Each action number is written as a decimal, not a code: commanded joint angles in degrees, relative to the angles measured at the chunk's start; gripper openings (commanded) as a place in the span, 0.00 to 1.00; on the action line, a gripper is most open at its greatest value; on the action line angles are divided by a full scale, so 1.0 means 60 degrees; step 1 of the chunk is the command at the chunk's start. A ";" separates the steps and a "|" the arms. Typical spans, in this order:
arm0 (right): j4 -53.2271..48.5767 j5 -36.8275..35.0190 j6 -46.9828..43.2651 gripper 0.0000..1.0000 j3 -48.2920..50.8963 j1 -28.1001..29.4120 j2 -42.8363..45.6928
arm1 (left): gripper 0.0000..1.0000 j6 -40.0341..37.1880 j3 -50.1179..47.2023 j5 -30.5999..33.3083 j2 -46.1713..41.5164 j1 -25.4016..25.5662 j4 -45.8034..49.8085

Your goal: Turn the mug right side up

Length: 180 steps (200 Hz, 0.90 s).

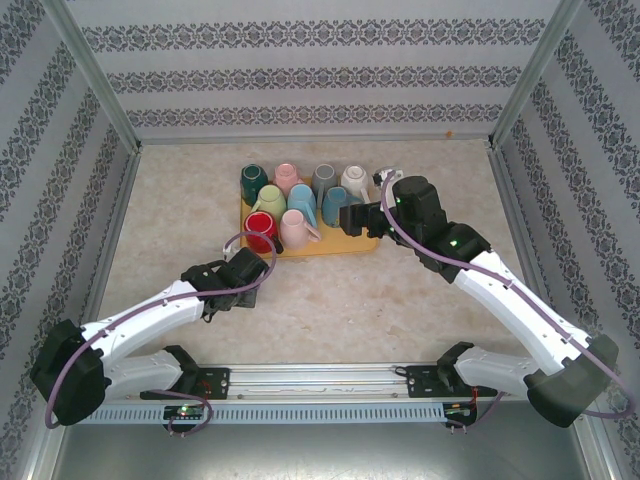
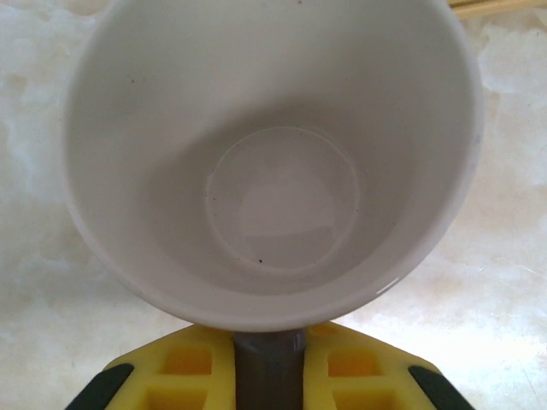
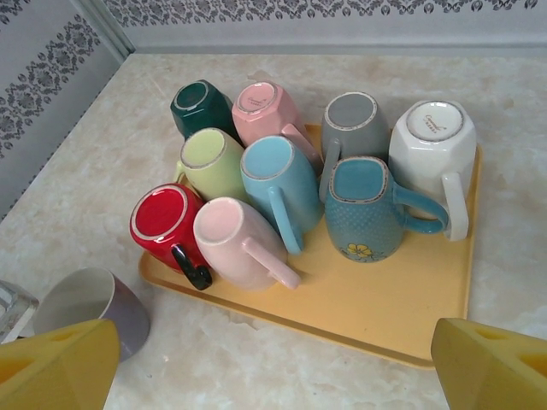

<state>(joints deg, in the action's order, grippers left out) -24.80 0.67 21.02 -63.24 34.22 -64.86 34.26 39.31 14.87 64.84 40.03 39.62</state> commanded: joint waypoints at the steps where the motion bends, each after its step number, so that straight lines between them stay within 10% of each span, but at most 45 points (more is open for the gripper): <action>1: 0.0134 -0.0020 0.0039 0.94 0.0139 -0.0118 0.0087 | 0.24 0.0075 -0.0172 0.0258 0.0049 -0.0006 -0.0281; 114: -0.0377 0.0348 -0.0480 0.95 -0.0110 -0.0352 0.0208 | 0.60 0.0239 0.0593 0.0129 -0.0359 -0.0014 0.1037; 180: -0.1190 0.1784 -0.1137 0.95 -0.0900 -0.0191 -0.0424 | 0.62 0.0165 0.3210 -0.1080 0.0009 -0.0868 0.2550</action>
<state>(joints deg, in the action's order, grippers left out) -28.67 6.46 16.23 -64.77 32.77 -64.84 35.07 53.28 12.32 63.40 37.95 49.19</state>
